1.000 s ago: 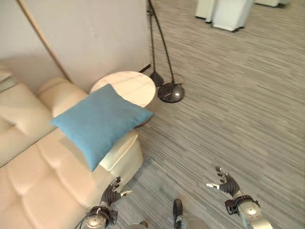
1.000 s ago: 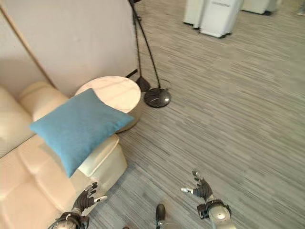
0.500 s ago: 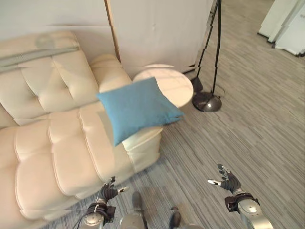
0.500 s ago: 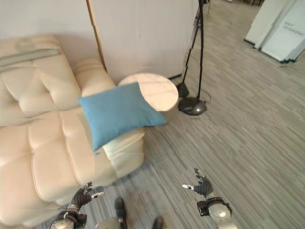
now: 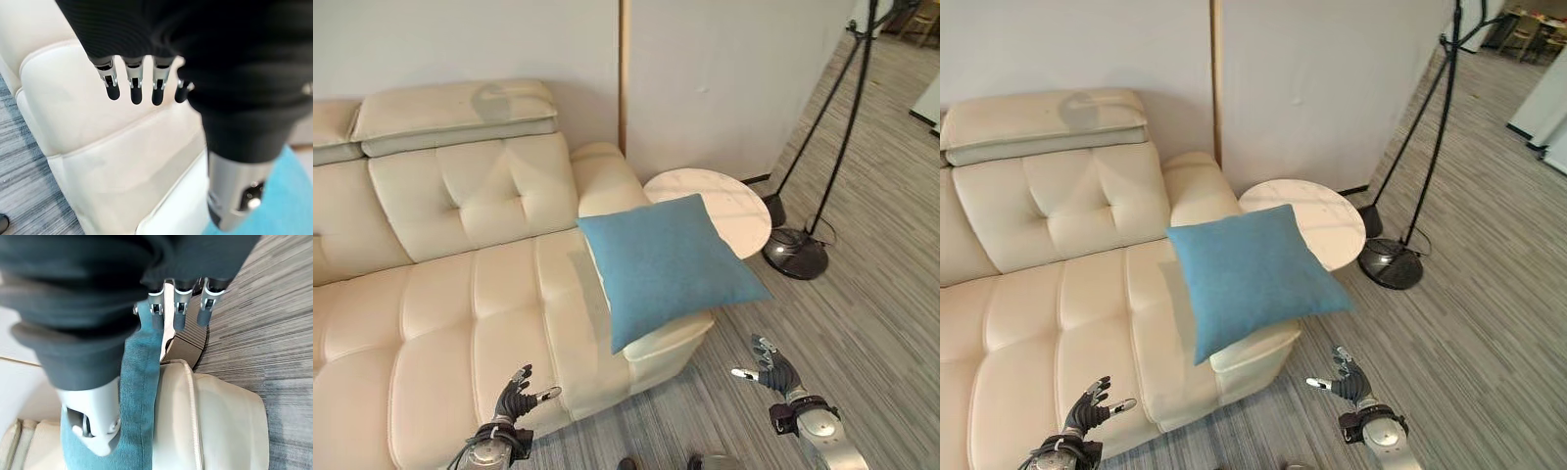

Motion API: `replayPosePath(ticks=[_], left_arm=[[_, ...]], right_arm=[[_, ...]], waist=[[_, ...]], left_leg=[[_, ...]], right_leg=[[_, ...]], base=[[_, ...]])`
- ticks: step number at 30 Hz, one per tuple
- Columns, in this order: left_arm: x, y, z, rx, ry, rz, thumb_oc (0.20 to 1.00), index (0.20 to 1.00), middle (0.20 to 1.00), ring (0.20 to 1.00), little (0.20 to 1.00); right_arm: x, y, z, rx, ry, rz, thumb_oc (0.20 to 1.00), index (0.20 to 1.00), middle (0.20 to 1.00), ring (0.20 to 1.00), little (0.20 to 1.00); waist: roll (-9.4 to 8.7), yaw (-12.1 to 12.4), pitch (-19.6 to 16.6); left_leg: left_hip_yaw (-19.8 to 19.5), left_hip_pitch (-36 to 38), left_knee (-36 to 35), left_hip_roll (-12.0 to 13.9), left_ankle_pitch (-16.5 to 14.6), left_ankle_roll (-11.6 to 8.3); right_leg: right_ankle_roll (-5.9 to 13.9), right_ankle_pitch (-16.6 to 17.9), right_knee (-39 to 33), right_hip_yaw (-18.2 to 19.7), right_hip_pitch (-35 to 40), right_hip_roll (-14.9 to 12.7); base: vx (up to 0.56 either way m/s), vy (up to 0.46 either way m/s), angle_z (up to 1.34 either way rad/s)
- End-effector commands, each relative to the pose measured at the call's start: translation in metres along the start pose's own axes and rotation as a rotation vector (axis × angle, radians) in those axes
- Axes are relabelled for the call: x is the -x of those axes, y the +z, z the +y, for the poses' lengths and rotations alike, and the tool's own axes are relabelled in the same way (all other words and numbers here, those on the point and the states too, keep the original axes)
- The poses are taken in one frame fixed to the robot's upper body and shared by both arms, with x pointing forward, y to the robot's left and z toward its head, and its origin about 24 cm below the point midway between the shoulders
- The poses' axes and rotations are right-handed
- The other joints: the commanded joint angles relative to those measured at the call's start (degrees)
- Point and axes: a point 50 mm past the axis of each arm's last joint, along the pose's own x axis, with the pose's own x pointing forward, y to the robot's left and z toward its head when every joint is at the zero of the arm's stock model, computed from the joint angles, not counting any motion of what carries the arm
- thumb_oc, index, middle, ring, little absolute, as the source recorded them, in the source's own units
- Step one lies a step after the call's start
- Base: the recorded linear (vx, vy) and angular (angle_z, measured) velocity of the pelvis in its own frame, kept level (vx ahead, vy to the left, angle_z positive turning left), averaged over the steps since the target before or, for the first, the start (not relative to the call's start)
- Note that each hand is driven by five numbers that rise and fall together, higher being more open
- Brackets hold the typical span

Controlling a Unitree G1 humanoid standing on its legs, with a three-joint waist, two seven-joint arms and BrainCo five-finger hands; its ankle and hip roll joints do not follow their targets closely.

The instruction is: Pick up all the scattered cushions and arrange them neatly on the sofa.

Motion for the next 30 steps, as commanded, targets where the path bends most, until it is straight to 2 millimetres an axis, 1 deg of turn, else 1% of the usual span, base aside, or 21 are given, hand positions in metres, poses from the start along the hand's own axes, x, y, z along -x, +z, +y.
replayPosePath(ticks=[1, 2, 3, 4, 6, 7, 9, 12, 13, 14, 17, 18, 19, 20, 21, 22, 24, 26, 27, 28, 30], left_arm=[[-0.006, 0.029, 0.004, 0.021, 0.014, -0.137, 1.000, 1.000, 1.000, 1.000, 1.000], [-0.006, 0.029, 0.003, 0.021, 0.014, -0.137, 1.000, 1.000, 1.000, 1.000, 1.000], [-0.007, 0.035, 0.004, 0.014, 0.012, -0.161, 1.000, 1.000, 1.000, 1.000, 1.000], [-0.007, 0.037, 0.003, 0.007, 0.002, -0.170, 1.000, 1.000, 1.000, 1.000, 1.000], [-0.007, 0.037, 0.001, -0.004, -0.009, -0.174, 1.000, 1.000, 1.000, 1.000, 1.000], [-0.007, 0.039, 0.000, -0.009, -0.017, -0.180, 1.000, 1.000, 1.000, 1.000, 1.000], [-0.006, 0.041, -0.003, -0.004, -0.029, -0.189, 1.000, 1.000, 1.000, 1.000, 1.000], [-0.008, 0.045, -0.004, -0.006, -0.031, -0.202, 1.000, 1.000, 1.000, 1.000, 1.000], [-0.011, 0.051, -0.004, -0.008, -0.032, -0.214, 1.000, 1.000, 1.000, 1.000, 1.000], [-0.014, 0.056, -0.004, -0.014, -0.030, -0.222, 1.000, 1.000, 1.000, 1.000, 1.000], [-0.018, 0.061, -0.002, -0.028, -0.020, -0.229, 1.000, 1.000, 1.000, 1.000, 1.000], [-0.025, 0.074, 0.001, -0.034, -0.002, -0.249, 1.000, 1.000, 1.000, 1.000, 1.000], [-0.034, 0.092, 0.003, -0.018, 0.017, -0.279, 1.000, 1.000, 1.000, 1.000, 1.000], [-0.037, 0.101, 0.002, -0.014, 0.016, -0.299, 1.000, 1.000, 1.000, 1.000, 1.000], [-0.042, 0.113, 0.003, 0.001, 0.034, -0.316, 1.000, 1.000, 1.000, 1.000, 1.000], [-0.046, 0.124, 0.004, 0.021, 0.050, -0.335, 1.000, 1.000, 1.000, 1.000, 1.000], [-0.051, 0.136, 0.004, 0.042, 0.058, -0.347, 1.000, 1.000, 1.000, 1.000, 1.000], [-0.055, 0.151, 0.003, 0.060, 0.062, -0.369, 1.000, 1.000, 1.000, 1.000, 1.000], [-0.058, 0.159, 0.004, 0.065, 0.066, -0.377, 1.000, 1.000, 1.000, 1.000, 1.000], [-0.058, 0.159, 0.004, 0.065, 0.066, -0.378, 1.000, 1.000, 1.000, 1.000, 1.000], [-0.062, 0.182, 0.006, 0.079, 0.075, -0.411, 1.000, 1.000, 1.000, 1.000, 1.000]], right_arm=[[-0.007, 0.028, -0.030, 0.050, -0.111, -0.124, 1.000, 1.000, 1.000, 1.000, 1.000], [-0.007, 0.028, -0.030, 0.051, -0.112, -0.124, 1.000, 1.000, 1.000, 1.000, 1.000], [-0.006, 0.034, -0.038, 0.080, -0.136, -0.145, 1.000, 1.000, 1.000, 1.000, 1.000], [-0.006, 0.037, -0.043, 0.095, -0.150, -0.155, 1.000, 1.000, 1.000, 1.000, 1.000], [-0.005, 0.040, -0.053, 0.115, -0.173, -0.167, 1.000, 1.000, 1.000, 1.000, 1.000], [-0.004, 0.044, -0.057, 0.138, -0.179, -0.180, 1.000, 1.000, 1.000, 1.000, 1.000], [-0.005, 0.056, -0.064, 0.186, -0.177, -0.221, 1.000, 1.000, 1.000, 1.000, 1.000], [-0.006, 0.064, -0.066, 0.216, -0.160, -0.243, 1.000, 1.000, 1.000, 1.000, 1.000], [-0.010, 0.070, -0.066, 0.233, -0.131, -0.251, 1.000, 1.000, 1.000, 1.000, 1.000], [-0.013, 0.074, -0.066, 0.256, -0.110, -0.252, 1.000, 1.000, 1.000, 1.000, 1.000], [-0.018, 0.074, -0.064, 0.254, -0.086, -0.233, 1.000, 1.000, 1.000, 1.000, 1.000], [-0.025, 0.074, -0.064, 0.227, -0.080, -0.210, 1.000, 1.000, 1.000, 1.000, 1.000], [-0.031, 0.067, -0.064, 0.168, -0.092, -0.166, 1.000, 1.000, 1.000, 1.000, 1.000], [-0.033, 0.067, -0.066, 0.156, -0.100, -0.155, 1.000, 1.000, 1.000, 1.000, 1.000], [-0.037, 0.069, -0.067, 0.130, -0.112, -0.147, 1.000, 1.000, 1.000, 1.000, 1.000], [-0.042, 0.071, -0.068, 0.113, -0.125, -0.138, 1.000, 1.000, 1.000, 1.000, 1.000], [-0.050, 0.077, -0.065, 0.065, -0.132, -0.134, 1.000, 1.000, 1.000, 1.000, 1.000], [-0.060, 0.089, -0.060, 0.028, -0.135, -0.145, 1.000, 1.000, 1.000, 1.000, 1.000], [-0.066, 0.098, -0.053, 0.019, -0.119, -0.159, 1.000, 1.000, 1.000, 1.000, 1.000], [-0.067, 0.098, -0.053, 0.019, -0.119, -0.160, 1.000, 1.000, 1.000, 1.000, 1.000], [-0.077, 0.116, -0.050, 0.012, -0.123, -0.176, 1.000, 1.000, 1.000, 1.000, 1.000]], waist=[[-0.89, -1.83, 2.19], [-0.80, -1.88, 2.26], [-1.09, -2.40, 2.67], [-1.69, -2.64, 2.43], [-2.50, -2.80, 1.43], [-2.73, -2.77, 1.01], [-2.97, -2.70, -0.20], [-3.02, -2.61, -0.49], [-3.22, -2.43, -1.04], [-3.34, -2.20, -1.17], [-3.29, -2.22, -1.57], [-3.43, -2.34, -1.46], [-3.61, -2.81, -1.30], [-3.64, -3.07, -1.07], [-3.86, -3.23, -0.12], [-4.24, -3.13, 0.88], [-3.71, -3.51, 0.94], [-3.47, -3.47, 1.89], [-3.42, -3.44, 2.48], [-3.42, -3.45, 2.47], [-3.44, -3.27, 3.21]], left_leg=[[-6.84, -2.17, 2.27, 3.55, -2.23, -4.26], [-6.91, -2.09, 2.32, 3.61, -2.34, -4.27], [-8.28, -1.34, 3.10, 3.61, -3.43, -4.69], [-8.91, -0.87, 3.47, 3.45, -4.36, -5.04], [-9.11, 0.07, 4.28, 3.63, -5.50, -5.77], [-9.18, 0.11, 4.80, 3.94, -5.80, -6.03], [-8.77, 0.74, 4.63, 5.40, -6.04, -7.12], [-8.47, 0.52, 5.15, 6.25, -6.03, -7.83], [-7.96, 0.92, 4.76, 7.33, -5.65, -8.72], [-7.78, 0.82, 4.65, 7.83, -5.28, -9.17], [-7.42, 1.36, 3.75, 8.57, -4.95, -9.59], [-7.04, 0.83, 3.31, 9.21, -4.31, -10.02], [-4.56, -0.40, 2.59, 10.28, -3.06, -10.73], [-3.66, -1.22, 2.58, 10.64, -2.44, -10.85], [-2.25, -3.16, 3.12, 11.11, -1.39, -11.05], [-1.89, -5.81, 4.28, 11.33, -0.49, -11.15], [-2.09, -6.66, 2.25, 11.32, -0.34, -10.91], [-2.61, -8.21, 1.44, 11.27, 0.25, -10.70], [-2.66, -9.51, 1.25, 11.03, 0.57, -10.48], [-2.65, -9.55, 1.26, 11.03, 0.57, -10.48], [-2.36, -11.95, 0.57, 10.63, 1.37, -10.08]], right_leg=[[2.23, 6.96, -10.04, 4.50, 5.41, 2.29], [2.22, 6.93, -10.09, 4.41, 5.56, 2.34], [2.68, 8.23, -11.96, 4.69, 4.27, 1.64], [2.66, 8.53, -12.94, 5.16, 4.81, 1.33], [2.35, 9.62, -14.31, 4.25, 6.29, 0.91], [2.10, 9.76, -15.05, 4.05, 7.10, 1.00], [1.71, 9.38, -16.63, 2.74, 9.35, 1.62], [1.28, 8.86, -17.26, 1.75, 10.70, 1.96], [0.70, 8.03, -18.08, 0.52, 12.13, 2.45], [0.43, 7.59, -18.30, -0.18, 12.60, 2.57], [-0.04, 6.85, -18.74, -1.09, 13.51, 2.91], [-0.41, 6.07, -18.80, -2.15, 13.83, 3.01], [-0.56, 5.59, -19.31, -4.05, 13.71, 2.58], [-0.59, 5.48, -19.62, -4.77, 13.79, 2.39], [-0.61, 5.57, -19.60, -5.37, 13.50, 1.92], [-0.77, 5.70, -19.42, -5.50, 12.95, 1.47], [-0.65, 5.87, -19.26, -5.59, 11.16, 1.78], [-0.61, 6.24, -18.74, -4.62, 8.46, 2.25], [-0.67, 6.66, -18.17, -3.86, 6.16, 2.38], [-0.67, 6.66, -18.14, -3.85, 6.11, 2.38], [-0.81, 7.26, -17.00, -2.14, 2.36, 2.58]], base=[[0.11, -0.114, 0.34], [0.18, -0.183, 0.59], [0.18, -0.202, 0.60], [0.26, -0.298, 0.57], [0.20, -0.241, 0.31], [0.19, -0.243, 0.33], [0.19, -0.245, 0.16], [0.11, -0.135, 0.24], [0.19, -0.230, 0.25], [0.18, -0.183, 0.13], [0.11, -0.083, 0.20], [0.08, -0.091, 0.31], [0.09, -0.091, 0.98], [-0.03, -0.035, 1.05], [-0.09, -0.001, 1.05], [-0.10, 0.011, 0.52], [-0.03, 0.016, 0.39], [-0.08, 0.034, 0.04], [-0.09, 0.039, 0.01], [-0.10, 0.046, -0.01], [-0.10, 0.069, -0.08]])
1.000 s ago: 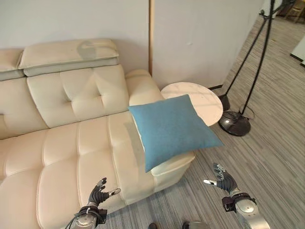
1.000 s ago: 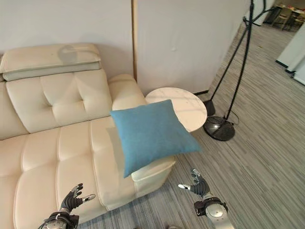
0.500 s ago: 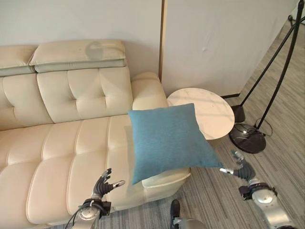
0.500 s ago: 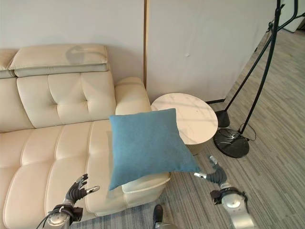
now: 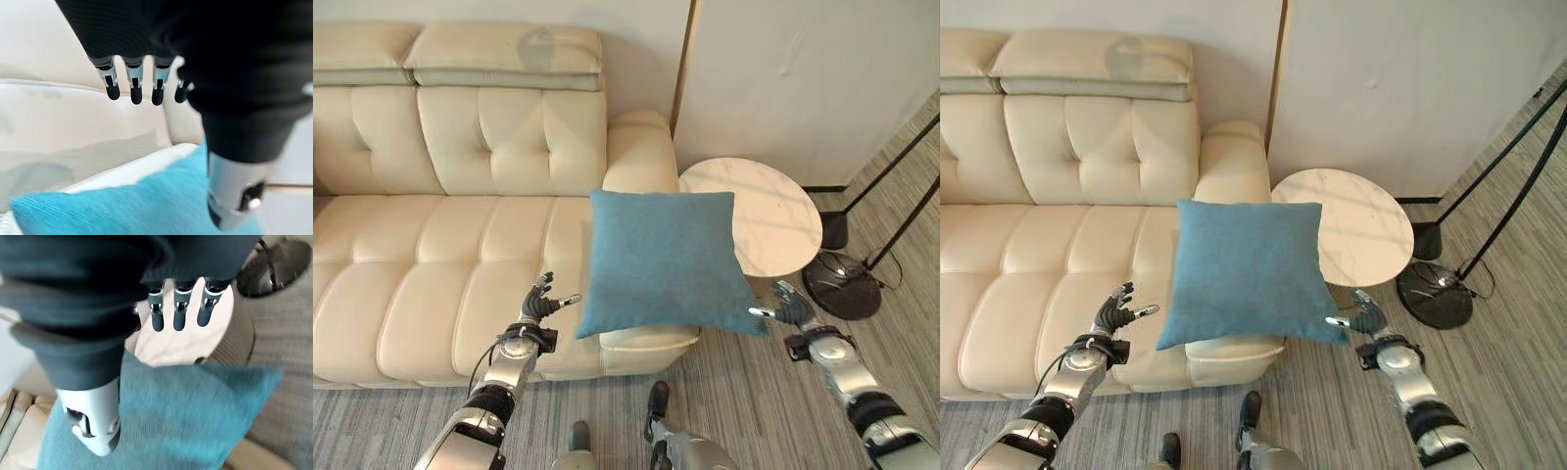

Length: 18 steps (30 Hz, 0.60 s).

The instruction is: Pick up all the scattered cushions and arrange them neatly on the sofa.

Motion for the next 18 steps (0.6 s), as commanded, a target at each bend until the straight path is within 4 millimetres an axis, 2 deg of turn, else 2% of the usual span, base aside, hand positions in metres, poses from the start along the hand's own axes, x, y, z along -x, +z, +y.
replayPosePath(ticks=[1, 2, 4, 5, 6, 7, 9, 11, 15, 16, 17, 18], left_arm=[[-0.017, 0.033, 0.011, 0.020, 0.048, -0.085, 1.000, 1.000, 1.000, 1.000, 1.000], [-0.026, 0.054, 0.004, 0.043, 0.044, -0.120, 1.000, 1.000, 1.000, 1.000, 1.000], [-0.036, 0.081, -0.008, 0.052, 0.033, -0.162, 1.000, 1.000, 1.000, 1.000, 1.000], [-0.036, 0.081, -0.007, 0.053, 0.033, -0.163, 1.000, 1.000, 1.000, 1.000, 1.000], [-0.039, 0.090, -0.013, 0.061, 0.025, -0.176, 1.000, 1.000, 1.000, 1.000, 1.000], [-0.043, 0.120, -0.033, 0.062, -0.016, -0.232, 1.000, 1.000, 1.000, 1.000, 1.000], [-0.044, 0.144, -0.050, 0.048, -0.053, -0.286, 1.000, 1.000, 1.000, 1.000, 1.000], [-0.040, 0.180, -0.073, 0.080, -0.101, -0.375, 1.000, 1.000, 1.000, 1.000, 1.000], [-0.029, 0.212, -0.089, 0.139, -0.152, -0.501, 1.000, 1.000, 1.000, 1.000, 1.000], [-0.025, 0.217, -0.095, 0.147, -0.172, -0.530, 1.000, 1.000, 1.000, 1.000, 1.000], [-0.020, 0.221, -0.099, 0.157, -0.193, -0.563, 0.743, 0.743, 0.743, 0.743, 0.743], [-0.016, 0.224, -0.104, 0.165, -0.210, -0.590, 0.200, 0.200, 0.200, 0.200, 0.200]], right_arm=[[-0.016, 0.031, -0.015, -0.024, -0.070, -0.057, 1.000, 1.000, 1.000, 1.000, 1.000], [-0.026, 0.049, -0.011, -0.016, -0.072, -0.077, 1.000, 1.000, 1.000, 1.000, 1.000], [-0.038, 0.076, -0.006, -0.005, -0.075, -0.110, 1.000, 1.000, 1.000, 1.000, 1.000], [-0.038, 0.076, -0.007, -0.005, -0.075, -0.111, 1.000, 1.000, 1.000, 1.000, 1.000], [-0.041, 0.086, -0.002, 0.004, -0.067, -0.127, 1.000, 1.000, 1.000, 1.000, 1.000], [-0.047, 0.116, 0.015, 0.015, -0.031, -0.189, 1.000, 1.000, 1.000, 1.000, 1.000], [-0.050, 0.144, 0.032, 0.030, 0.008, -0.254, 1.000, 1.000, 1.000, 1.000, 1.000], [-0.046, 0.183, 0.059, 0.037, 0.075, -0.371, 1.000, 1.000, 1.000, 1.000, 1.000], [-0.030, 0.213, 0.094, 0.010, 0.190, -0.521, 1.000, 1.000, 1.000, 1.000, 1.000], [-0.027, 0.214, 0.100, 0.004, 0.217, -0.541, 0.485, 0.485, 0.485, 0.485, 0.485], [-0.023, 0.215, 0.106, -0.015, 0.245, -0.562, 0.200, 0.200, 0.200, 0.200, 0.200], [-0.019, 0.214, 0.110, -0.044, 0.267, -0.578, 0.200, 0.200, 0.200, 0.200, 0.200]], waist=[[1.40, 0.49, 0.21], [1.43, 0.76, 1.51], [1.47, 1.06, 3.53], [1.47, 1.05, 3.56], [1.44, 1.19, 4.33], [1.56, 1.28, 6.02], [1.61, 1.22, 7.03], [1.67, 0.98, 8.31], [1.96, 0.42, 8.64], [2.05, 0.31, 8.61], [2.17, 0.17, 8.55], [2.31, 0.10, 8.47]], left_leg=[[0.86, -1.87, -0.25, 1.50, -1.19, -1.88], [1.01, -3.80, 0.14, 1.42, -0.75, -1.71], [0.60, -5.82, 0.83, 1.25, -0.21, -1.70], [0.59, -5.84, 0.85, 1.25, -0.21, -1.70], [0.41, -6.50, 0.99, 1.17, 0.04, -1.70], [-0.01, -7.79, 0.89, 0.98, 0.82, -1.85], [-0.15, -8.29, 0.31, 0.92, 1.44, -2.05], [-0.22, -8.53, -0.87, 0.92, 2.35, -2.41], [0.37, -7.75, -2.19, 1.02, 2.56, -2.63], [0.40, -7.49, -2.31, 1.02, 2.47, -2.62], [0.52, -7.14, -2.39, 1.02, 2.31, -2.60], [0.71, -6.70, -2.48, 1.06, 2.18, -2.58]], right_leg=[[4.27, -8.66, 5.98, 5.03, 1.64, -1.97], [4.03, -8.52, 7.11, 5.76, -0.69, -2.25], [4.00, -8.29, 8.11, 5.97, -2.69, -2.64], [4.00, -8.30, 8.13, 5.97, -2.70, -2.65], [4.05, -8.16, 8.26, 6.17, -3.20, -2.69], [4.36, -7.70, 8.45, 6.43, -4.39, -2.84], [4.66, -7.40, 8.35, 6.52, -4.97, -2.96], [5.10, -6.93, 7.95, 6.56, -5.48, -2.95], [5.45, -6.52, 7.39, 6.97, -5.37, -2.86], [5.46, -6.56, 7.25, 7.08, -5.20, -2.83], [5.49, -6.55, 7.03, 7.19, -4.92, -2.80], [5.49, -6.55, 6.90, 7.21, -4.62, -2.83]], base=[[-0.12, 0.096, -0.05], [-0.11, 0.078, -0.06], [-0.08, 0.045, -0.21], [-0.05, 0.014, -0.05], [-0.06, 0.019, 0.14], [-0.07, 0.024, 0.27], [-0.05, 0.016, 0.07], [-0.03, 0.004, -0.16], [-0.01, 0.022, -0.11], [0.01, 0.016, -0.11], [0.01, 0.021, -0.16], [0.02, 0.025, -0.16]])
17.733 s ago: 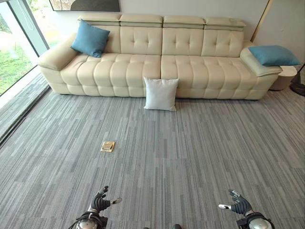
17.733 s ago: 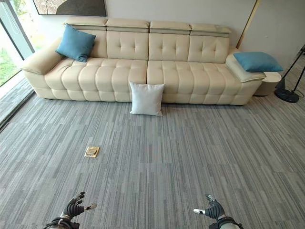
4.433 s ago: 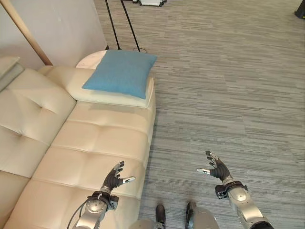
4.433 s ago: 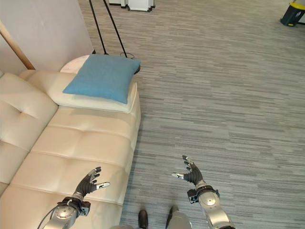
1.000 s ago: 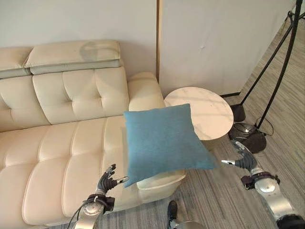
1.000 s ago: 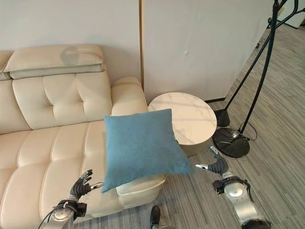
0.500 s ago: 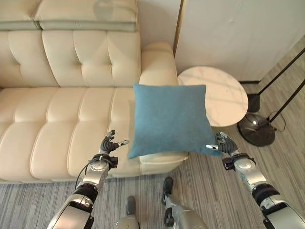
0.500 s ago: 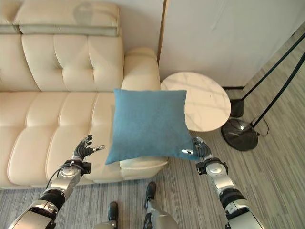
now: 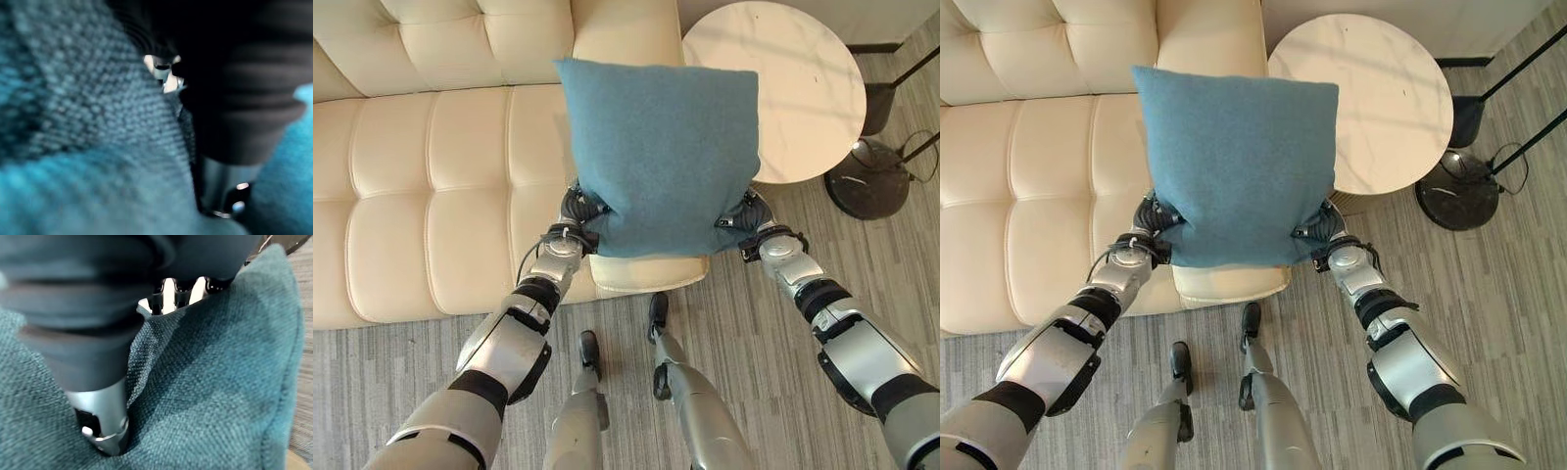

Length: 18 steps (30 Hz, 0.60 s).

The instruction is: Pick up all the scattered cushions and arrange them neatly on the sofa.

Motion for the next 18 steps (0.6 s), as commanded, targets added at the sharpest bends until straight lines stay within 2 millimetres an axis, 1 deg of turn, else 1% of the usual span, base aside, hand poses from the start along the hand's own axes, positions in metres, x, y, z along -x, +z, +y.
replayPosePath(ticks=[1, 4, 8, 9, 10, 11, 12, 14, 15, 16, 17, 18], left_arm=[[0.006, 0.059, -0.056, 0.109, -0.170, -0.269, 0.200, 0.200, 0.200, 0.200, 0.200], [0.015, 0.061, -0.063, 0.134, -0.202, -0.314, 0.200, 0.200, 0.200, 0.200, 0.200], [0.031, 0.056, -0.070, 0.151, -0.246, -0.359, 0.200, 0.200, 0.200, 0.200, 0.200], [0.031, 0.056, -0.070, 0.151, -0.246, -0.359, 0.200, 0.200, 0.200, 0.200, 0.200], [0.036, 0.053, -0.071, 0.167, -0.254, -0.362, 0.200, 0.200, 0.200, 0.200, 0.200], [0.047, 0.046, -0.072, 0.194, -0.272, -0.370, 0.200, 0.200, 0.200, 0.200, 0.200], [0.047, 0.046, -0.072, 0.193, -0.272, -0.370, 0.200, 0.200, 0.200, 0.200, 0.200], [0.057, 0.037, -0.072, 0.226, -0.281, -0.362, 0.200, 0.200, 0.200, 0.200, 0.200], [0.067, 0.033, -0.072, 0.264, -0.284, -0.365, 0.200, 0.200, 0.200, 0.200, 0.200], [0.067, 0.032, -0.072, 0.264, -0.284, -0.364, 0.200, 0.200, 0.200, 0.200, 0.200], [0.077, 0.028, -0.069, 0.286, -0.283, -0.370, 0.200, 0.200, 0.200, 0.200, 0.200], [0.082, 0.027, -0.068, 0.297, -0.284, -0.380, 0.200, 0.200, 0.200, 0.200, 0.200]], right_arm=[[0.011, 0.066, 0.080, -0.183, 0.271, -0.300, 0.200, 0.200, 0.200, 0.200, 0.200], [0.023, 0.066, 0.089, -0.268, 0.322, -0.342, 0.200, 0.200, 0.200, 0.200, 0.200], [0.043, 0.066, 0.089, -0.361, 0.351, -0.419, 0.200, 0.200, 0.200, 0.200, 0.200], [0.043, 0.066, 0.090, -0.361, 0.351, -0.419, 0.200, 0.200, 0.200, 0.200, 0.200], [0.049, 0.065, 0.089, -0.379, 0.357, -0.438, 0.200, 0.200, 0.200, 0.200, 0.200], [0.062, 0.061, 0.088, -0.425, 0.373, -0.466, 0.200, 0.200, 0.200, 0.200, 0.200], [0.062, 0.061, 0.088, -0.425, 0.373, -0.466, 0.200, 0.200, 0.200, 0.200, 0.200], [0.074, 0.054, 0.086, -0.467, 0.390, -0.474, 0.200, 0.200, 0.200, 0.200, 0.200], [0.084, 0.049, 0.084, -0.519, 0.399, -0.480, 0.200, 0.200, 0.200, 0.200, 0.200], [0.084, 0.048, 0.084, -0.519, 0.399, -0.478, 0.200, 0.200, 0.200, 0.200, 0.200], [0.094, 0.045, 0.081, -0.579, 0.405, -0.490, 0.200, 0.200, 0.200, 0.200, 0.200], [0.099, 0.045, 0.079, -0.607, 0.413, -0.499, 0.200, 0.200, 0.200, 0.200, 0.200]], waist=[[1.36, 1.14, -3.20], [1.65, 0.81, -3.60], [2.18, 0.35, -4.16], [2.15, 0.32, -4.34], [2.26, 0.19, -4.62], [2.46, 0.06, -5.14], [2.43, 0.05, -5.29], [2.55, -0.15, -6.24], [2.67, -0.30, -7.29], [2.68, -0.30, -7.28], [2.94, -0.46, -8.38], [3.10, -0.52, -8.93]], left_leg=[[-1.99, -1.04, 0.75, 2.23, -0.87, -1.77], [-1.53, 0.50, 0.41, 2.33, -1.31, -1.71], [-0.89, 2.57, 0.37, 2.31, -2.17, -1.47], [-0.90, 2.33, 0.38, 2.27, -2.06, -1.46], [-0.81, 2.95, 0.35, 2.26, -2.31, -1.34], [-0.45, 4.46, 0.27, 2.21, -2.88, -1.10], [-0.45, 4.27, 0.26, 2.18, -2.77, -1.09], [-0.30, 5.40, 0.32, 1.94, -3.39, -0.77], [-0.15, 6.77, 0.24, 1.66, -3.96, -0.51], [-0.15, 6.87, 0.21, 1.66, -3.97, -0.51], [-0.04, 8.19, 0.25, 1.33, -4.49, -0.29], [-0.08, 8.83, 0.24, 1.20, -4.77, -0.15]], right_leg=[[7.39, -13.93, 6.67, 2.02, 4.14, -3.06], [7.35, -14.12, 6.38, 2.35, 5.20, -2.93], [7.28, -14.43, 6.08, 2.58, 7.06, -3.01], [7.28, -14.30, 6.01, 2.58, 6.86, -3.04], [7.24, -14.43, 5.91, 2.60, 7.45, -3.05], [7.28, -14.74, 5.84, 2.55, 8.86, -3.02], [7.27, -14.62, 5.76, 2.56, 8.71, -3.05], [7.31, -14.79, 5.59, 2.43, 9.87, -3.06], [7.37, -15.04, 5.32, 2.36, 11.42, -3.02], [7.38, -15.04, 5.27, 2.35, 11.53, -3.01], [7.51, -15.28, 5.26, 2.24, 12.89, -3.15], [7.56, -15.48, 5.28, 2.23, 13.57, -3.22]], base=[[0.01, 0.020, -0.11], [0.01, 0.010, -0.04], [0.02, 0.024, -0.02], [0.02, 0.024, -0.04], [0.05, 0.037, -0.01], [0.05, 0.037, 0.01], [0.06, 0.040, 0.00], [0.07, 0.040, -0.03], [0.07, 0.043, -0.01], [0.10, 0.078, 0.01], [0.08, 0.070, 0.00], [0.08, 0.070, 0.03]])
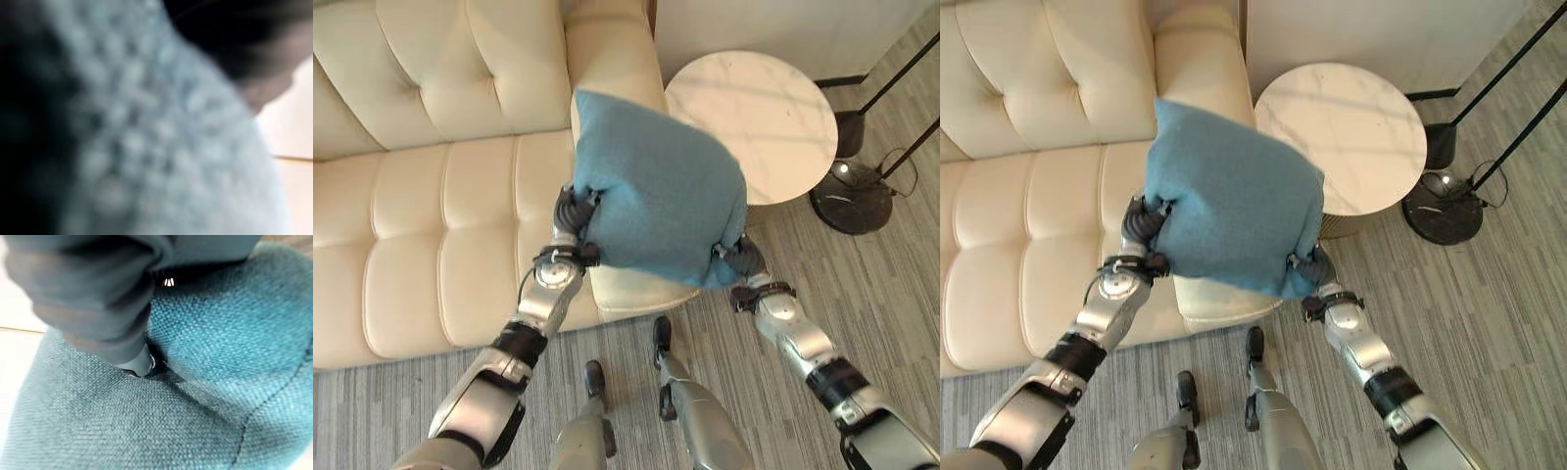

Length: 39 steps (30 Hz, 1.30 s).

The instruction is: Pick up all the scattered cushions and arrange them neatly on the sofa.

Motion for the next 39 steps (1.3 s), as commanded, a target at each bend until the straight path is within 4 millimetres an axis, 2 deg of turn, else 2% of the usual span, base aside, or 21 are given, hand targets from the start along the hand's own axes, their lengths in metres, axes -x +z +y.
replayPosePath(ticks=[1, 3, 6, 7, 10, 12, 16, 18, 20, 21, 23, 24, 25, 26, 27, 28, 29, 30, 32, 34, 39], left_arm=[[0.002, 0.026, -0.072, 0.070, -0.261, -0.169, 0.200, 0.200, 0.200, 0.200, 0.200], [0.017, 0.028, -0.063, 0.090, -0.260, -0.195, 0.200, 0.200, 0.200, 0.200, 0.200], [0.026, 0.030, -0.056, 0.097, -0.257, -0.209, 0.200, 0.200, 0.200, 0.200, 0.200], [0.036, 0.033, -0.050, 0.091, -0.267, -0.231, 0.200, 0.200, 0.200, 0.200, 0.200], [0.046, 0.035, -0.040, 0.091, -0.259, -0.243, 0.200, 0.200, 0.200, 0.200, 0.200], [0.058, 0.041, -0.027, 0.082, -0.254, -0.273, 0.200, 0.200, 0.200, 0.200, 0.200], [0.067, 0.048, -0.017, 0.077, -0.236, -0.305, 0.200, 0.200, 0.200, 0.200, 0.200], [0.070, 0.052, -0.015, 0.079, -0.238, -0.318, 0.200, 0.200, 0.200, 0.200, 0.200], [0.069, 0.053, -0.016, 0.077, -0.248, -0.322, 0.200, 0.200, 0.200, 0.200, 0.200], [0.067, 0.054, -0.023, 0.072, -0.290, -0.328, 0.200, 0.200, 0.200, 0.200, 0.200], [0.063, 0.057, -0.031, 0.083, -0.328, -0.336, 0.200, 0.200, 0.200, 0.200, 0.200], [0.063, 0.058, -0.032, 0.082, -0.334, -0.338, 0.200, 0.200, 0.200, 0.200, 0.200], [0.063, 0.060, -0.032, 0.080, -0.340, -0.345, 0.200, 0.200, 0.200, 0.200, 0.200], [0.062, 0.060, -0.033, 0.083, -0.338, -0.347, 0.200, 0.200, 0.200, 0.200, 0.200], [0.061, 0.061, -0.040, 0.126, -0.356, -0.345, 0.200, 0.200, 0.200, 0.200, 0.200], [0.061, 0.061, -0.040, 0.135, -0.361, -0.342, 0.200, 0.200, 0.200, 0.200, 0.200], [0.062, 0.060, -0.040, 0.138, -0.378, -0.338, 0.200, 0.200, 0.200, 0.200, 0.200], [0.063, 0.060, -0.040, 0.138, -0.378, -0.337, 0.200, 0.200, 0.200, 0.200, 0.200], [0.062, 0.059, -0.042, 0.154, -0.388, -0.328, 0.200, 0.200, 0.200, 0.200, 0.200], [0.062, 0.056, -0.044, 0.156, -0.398, -0.311, 0.200, 0.200, 0.200, 0.200, 0.200], [0.064, 0.051, -0.039, 0.115, -0.409, -0.280, 0.200, 0.200, 0.200, 0.200, 0.200]], right_arm=[[-0.008, 0.081, 0.077, -0.233, 0.347, -0.421, 0.200, 0.200, 0.200, 0.200, 0.200], [0.007, 0.085, 0.073, -0.279, 0.363, -0.465, 0.200, 0.200, 0.200, 0.200, 0.200], [0.016, 0.089, 0.073, -0.311, 0.391, -0.490, 0.200, 0.200, 0.200, 0.200, 0.200], [0.026, 0.090, 0.073, -0.389, 0.422, -0.500, 0.200, 0.200, 0.200, 0.200, 0.200], [0.036, 0.091, 0.074, -0.458, 0.455, -0.504, 0.200, 0.200, 0.200, 0.200, 0.200], [0.050, 0.097, 0.073, -0.494, 0.508, -0.538, 0.200, 0.200, 0.200, 0.200, 0.200], [0.057, 0.106, 0.077, -0.503, 0.547, -0.582, 0.200, 0.200, 0.200, 0.200, 0.200], [0.058, 0.115, 0.083, -0.480, 0.578, -0.620, 0.200, 0.200, 0.200, 0.200, 0.200], [0.058, 0.118, 0.083, -0.460, 0.576, -0.637, 0.200, 0.200, 0.200, 0.200, 0.200], [0.057, 0.124, 0.079, -0.390, 0.555, -0.672, 0.200, 0.200, 0.200, 0.200, 0.200], [0.054, 0.125, 0.074, -0.377, 0.517, -0.683, 0.200, 0.200, 0.200, 0.200, 0.200], [0.053, 0.126, 0.073, -0.387, 0.512, -0.687, 0.200, 0.200, 0.200, 0.200, 0.200], [0.053, 0.124, 0.068, -0.409, 0.483, -0.685, 0.200, 0.200, 0.200, 0.200, 0.200], [0.052, 0.122, 0.066, -0.417, 0.466, -0.681, 0.200, 0.200, 0.200, 0.200, 0.200], [0.050, 0.118, 0.053, -0.406, 0.405, -0.663, 0.200, 0.200, 0.200, 0.200, 0.200], [0.050, 0.116, 0.052, -0.406, 0.403, -0.658, 0.200, 0.200, 0.200, 0.200, 0.200], [0.052, 0.116, 0.051, -0.427, 0.410, -0.654, 0.200, 0.200, 0.200, 0.200, 0.200], [0.052, 0.115, 0.051, -0.428, 0.410, -0.654, 0.200, 0.200, 0.200, 0.200, 0.200], [0.055, 0.114, 0.050, -0.434, 0.414, -0.655, 0.200, 0.200, 0.200, 0.200, 0.200], [0.058, 0.114, 0.048, -0.433, 0.406, -0.656, 0.200, 0.200, 0.200, 0.200, 0.200], [0.058, 0.112, 0.050, -0.431, 0.402, -0.649, 0.200, 0.200, 0.200, 0.200, 0.200]], waist=[[1.09, 0.04, -6.46], [1.52, -0.08, -8.22], [1.69, -0.02, -9.39], [1.79, 0.10, -10.60], [1.81, 0.36, -11.83], [1.84, 0.65, -12.79], [1.87, 1.20, -12.76], [1.88, 1.56, -11.52], [1.98, 1.70, -10.94], [2.19, 1.99, -10.59], [1.84, 2.76, -11.99], [1.40, 3.24, -12.41], [0.24, 4.54, -13.19], [0.01, 4.43, -13.03], [0.83, 3.37, -10.76], [0.93, 2.88, -10.93], [0.17, 2.21, -10.71], [0.20, 2.18, -10.67], [-0.36, 0.99, -11.08], [0.07, 0.56, -11.53], [-0.35, 0.96, -11.41]], left_leg=[[-0.86, -0.74, 1.21, 1.17, -3.69, -0.22], [-1.03, 0.97, 1.43, 0.67, -4.52, 0.17], [-1.13, 2.03, 1.84, 0.34, -5.20, 0.45], [-1.23, 2.83, 2.62, -0.08, -5.97, 0.77], [-1.11, 3.62, 3.31, -0.55, -6.70, 1.14], [-1.17, 4.54, 3.68, -1.50, -7.40, 1.85], [-1.20, 5.22, 2.80, -2.67, -7.23, 2.80], [-0.86, 5.61, 1.71, -3.19, -6.51, 3.61], [-1.05, 5.28, 1.61, -2.91, -5.97, 3.69], [-2.82, 3.15, 2.50, -2.44, -4.44, 4.13], [-5.48, 0.59, 2.87, -2.78, -2.69, 3.92], [-6.32, 0.09, 2.65, -3.09, -2.24, 3.60], [-8.08, -2.62, 2.52, -3.93, -0.19, 1.97], [-8.72, -4.93, 3.51, -4.14, 0.60, 0.83], [-4.56, -11.03, 9.15, -3.74, 1.40, -1.56], [-1.47, -10.46, 9.53, -2.72, 0.38, -0.88], [1.37, -9.17, 12.53, -1.90, -3.00, 0.31], [1.33, -9.28, 12.95, -1.84, -3.31, 0.32], [2.39, -6.37, 14.09, -0.66, -6.35, 0.64], [2.48, -4.83, 12.13, -0.51, -6.28, 0.81], [1.17, -4.49, 11.18, -1.62, -6.82, 2.03]], right_leg=[[7.38, -12.91, 5.30, 0.66, 4.59, -3.56], [7.53, -13.44, 5.36, 0.52, 6.71, -3.96], [7.67, -13.61, 5.37, 0.58, 7.86, -4.25], [7.91, -13.62, 5.41, 0.81, 8.85, -4.54], [8.18, -13.51, 5.39, 1.12, 9.86, -4.94], [9.03, -12.81, 5.57, 1.87, 10.30, -5.47], [10.82, -11.22, 6.79, 2.49, 9.11, -6.26], [12.97, -9.27, 10.72, 3.08, 6.87, -6.80], [13.00, -10.62, 12.57, 3.53, 6.51, -6.31], [10.56, -15.39, 18.86, 5.48, 7.63, -3.55], [8.68, -19.68, 22.55, 7.31, 10.98, -0.26], [7.78, -21.53, 20.48, 7.14, 13.11, 0.16], [5.97, -22.81, 13.11, 6.98, 15.94, 0.92], [5.35, -22.66, 10.19, 7.26, 16.54, 1.46], [4.36, -20.92, 5.44, 3.87, 16.29, 1.17], [4.55, -20.29, 4.69, 2.74, 16.31, 0.81], [4.94, -18.61, 4.34, 1.26, 15.52, -0.84], [4.96, -18.67, 4.34, 1.22, 15.62, -0.81], [5.67, -18.05, 4.40, -0.96, 15.19, -2.35], [6.04, -18.27, 4.67, -2.25, 15.23, -2.64], [6.67, -19.07, 7.96, -3.23, 15.26, -4.37]], base=[[0.06, 0.051, 0.04], [0.07, 0.086, 0.01], [0.04, 0.107, 0.00], [0.04, 0.147, 0.00], [0.01, 0.133, -0.02], [-0.03, 0.154, -0.04], [-0.11, 0.158, -0.12], [-0.17, 0.121, -0.29], [-0.21, 0.061, -0.35], [-0.34, 0.052, 0.11], [-0.23, -0.059, 1.08], [-0.20, -0.213, 1.35], [-0.21, -0.224, 1.64], [-0.55, -0.212, 1.47], [-0.47, -0.064, 1.37], [-0.49, 0.044, 1.13], [-0.13, 0.074, 1.43], [-0.11, 0.073, 1.43], [-0.01, 0.100, 0.65], [0.06, 0.127, 0.34], [0.11, 0.158, 0.21]])
